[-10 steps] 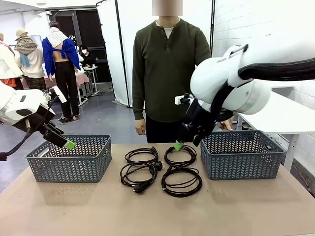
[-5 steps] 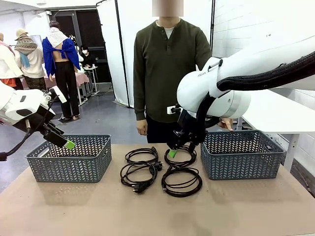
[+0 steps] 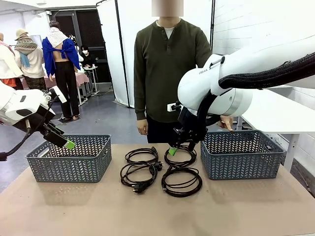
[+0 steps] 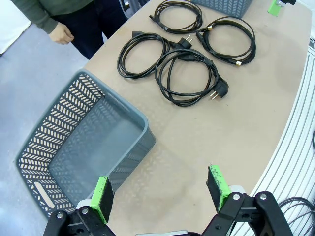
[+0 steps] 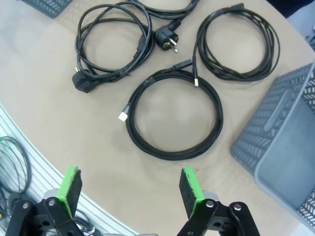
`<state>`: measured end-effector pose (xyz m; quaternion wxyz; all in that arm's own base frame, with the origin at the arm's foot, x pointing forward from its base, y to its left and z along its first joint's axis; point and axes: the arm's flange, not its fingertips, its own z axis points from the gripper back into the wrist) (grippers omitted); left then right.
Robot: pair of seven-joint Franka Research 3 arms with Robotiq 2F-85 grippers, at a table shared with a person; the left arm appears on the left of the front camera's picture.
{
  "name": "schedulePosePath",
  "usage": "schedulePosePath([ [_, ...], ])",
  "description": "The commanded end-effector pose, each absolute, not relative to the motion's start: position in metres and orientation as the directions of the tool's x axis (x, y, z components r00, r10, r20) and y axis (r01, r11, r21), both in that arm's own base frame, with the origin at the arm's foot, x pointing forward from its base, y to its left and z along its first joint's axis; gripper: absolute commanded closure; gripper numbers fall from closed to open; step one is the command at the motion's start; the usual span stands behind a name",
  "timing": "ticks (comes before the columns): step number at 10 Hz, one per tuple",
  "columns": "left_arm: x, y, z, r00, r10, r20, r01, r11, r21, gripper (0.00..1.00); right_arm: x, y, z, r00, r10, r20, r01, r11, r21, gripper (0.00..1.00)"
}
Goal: Organize the cables according to human instructions.
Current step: Pick up a bundle of cables and place it in the basket indicated by the human.
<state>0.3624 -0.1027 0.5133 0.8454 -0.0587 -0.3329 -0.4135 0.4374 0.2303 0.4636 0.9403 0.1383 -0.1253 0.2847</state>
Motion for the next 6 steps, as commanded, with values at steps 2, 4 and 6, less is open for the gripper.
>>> schedulePosePath([
  [2,0.363,-0.102,0.513,0.444,-0.652,0.615,0.734,0.658,0.168,0.0,0.447,0.248,0.454,0.874,0.406,0.266,-0.464,0.861,0.209,0.0],
  [4,0.363,-0.102,0.513,0.444,-0.652,0.615,0.734,0.658,0.168,0.0,0.45,0.262,0.444,0.917,0.33,0.225,-0.379,0.898,0.225,0.0],
  [6,0.363,-0.102,0.513,0.444,-0.652,0.615,0.734,0.658,0.168,0.0,0.457,0.274,0.431,0.951,0.243,0.191,-0.279,0.941,0.192,0.0],
])
